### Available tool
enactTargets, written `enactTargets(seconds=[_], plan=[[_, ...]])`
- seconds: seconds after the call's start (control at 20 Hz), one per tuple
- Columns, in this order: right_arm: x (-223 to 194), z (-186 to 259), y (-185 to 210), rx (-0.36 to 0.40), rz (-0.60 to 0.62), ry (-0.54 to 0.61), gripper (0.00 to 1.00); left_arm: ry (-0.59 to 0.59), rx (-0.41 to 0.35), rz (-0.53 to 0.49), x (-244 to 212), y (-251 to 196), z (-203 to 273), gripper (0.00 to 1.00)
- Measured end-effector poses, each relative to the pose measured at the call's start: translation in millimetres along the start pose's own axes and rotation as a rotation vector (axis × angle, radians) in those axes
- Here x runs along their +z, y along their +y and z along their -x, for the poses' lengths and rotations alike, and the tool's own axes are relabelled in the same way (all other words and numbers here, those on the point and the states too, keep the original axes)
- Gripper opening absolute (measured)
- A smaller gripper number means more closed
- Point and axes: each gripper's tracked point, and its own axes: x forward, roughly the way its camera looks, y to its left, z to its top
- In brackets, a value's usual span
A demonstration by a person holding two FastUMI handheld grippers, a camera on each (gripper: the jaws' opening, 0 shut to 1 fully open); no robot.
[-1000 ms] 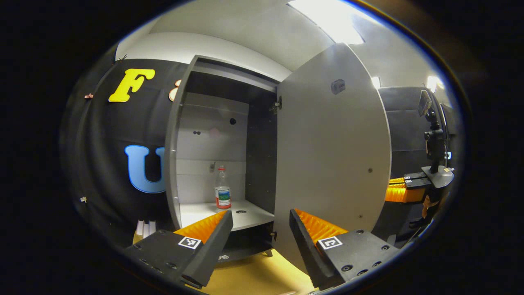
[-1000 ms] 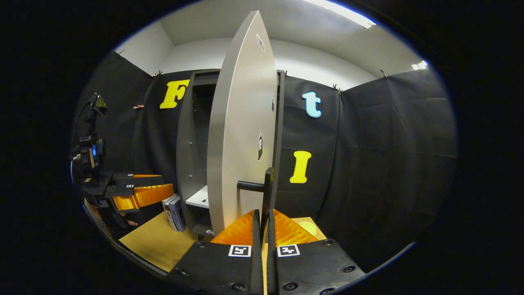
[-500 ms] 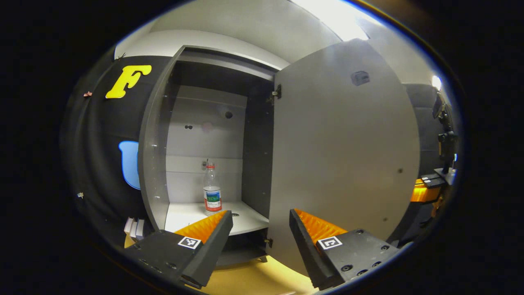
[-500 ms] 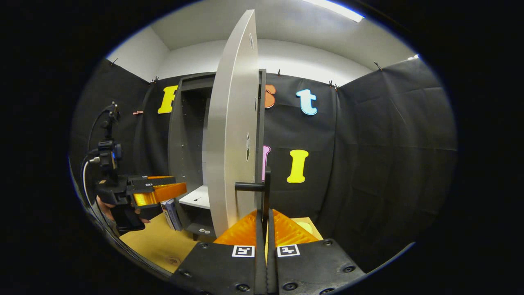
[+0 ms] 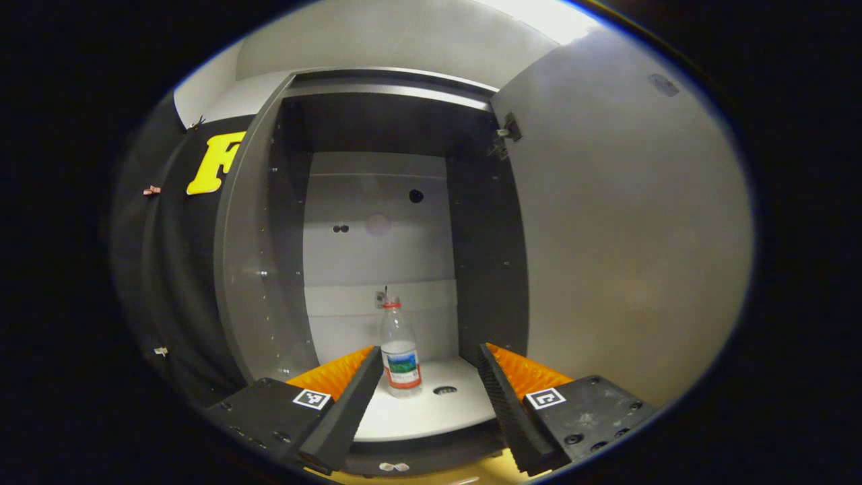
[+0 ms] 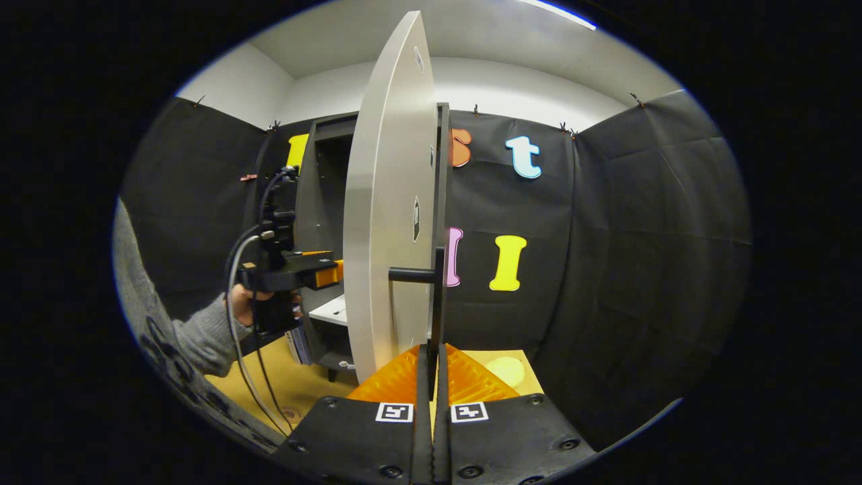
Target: Open the cabinet door with the right hand, grasp the bottle in the cabinet with the left hand and place it on the coaster, then close the cabinet door with the right hand.
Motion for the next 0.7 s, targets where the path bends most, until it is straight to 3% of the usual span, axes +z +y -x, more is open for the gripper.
enactTargets(seconds=[0.25,0.35,0.45,0.6,0.7], plan=[[17.4,14.8,4.3,0.097,-0.136,-0.047,0.05,0.035,0.06,-0.027,-28.9,14.7,-65.1,0.9],[33.4,24.9,-12.5,0.089,-0.194,-0.106,0.05,0.061,0.073,-0.007,-44.3,17.6,-88.7,0.88],[48.8,35.3,-36.8,0.031,-0.257,-0.166,0.06,0.095,0.084,0.016,-61.6,23.1,-111.6,0.89],[49.2,41.6,-88.7,-0.132,-0.225,-0.196,0.06,0.135,0.109,0.035,-82.6,34.6,-140.5,0.89],[44.1,34.0,-97.7,-0.158,-0.231,-0.188,0.05,0.137,0.128,0.035,-87.9,42.0,-153.3,0.89]])
